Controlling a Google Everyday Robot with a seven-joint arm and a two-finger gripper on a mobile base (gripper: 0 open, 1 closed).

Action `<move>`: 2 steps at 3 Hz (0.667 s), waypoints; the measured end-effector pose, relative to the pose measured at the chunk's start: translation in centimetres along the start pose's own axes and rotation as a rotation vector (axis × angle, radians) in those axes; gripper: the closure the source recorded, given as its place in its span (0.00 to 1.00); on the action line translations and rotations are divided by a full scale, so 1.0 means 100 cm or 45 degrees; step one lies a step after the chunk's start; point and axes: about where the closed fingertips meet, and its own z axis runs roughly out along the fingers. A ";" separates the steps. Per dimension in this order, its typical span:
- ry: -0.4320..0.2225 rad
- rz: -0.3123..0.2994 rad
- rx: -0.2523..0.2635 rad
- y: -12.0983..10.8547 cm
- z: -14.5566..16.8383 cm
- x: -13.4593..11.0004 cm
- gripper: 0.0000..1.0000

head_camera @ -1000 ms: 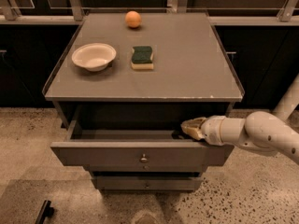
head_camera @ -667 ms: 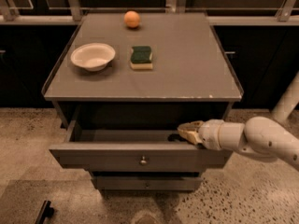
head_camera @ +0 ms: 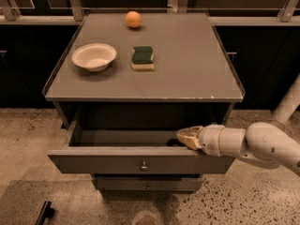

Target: Open top drawer

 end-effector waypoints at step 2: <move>0.022 0.008 -0.013 0.015 -0.003 0.000 1.00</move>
Offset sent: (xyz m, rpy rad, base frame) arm -0.2870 0.0922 0.0154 0.0515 0.2349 -0.0415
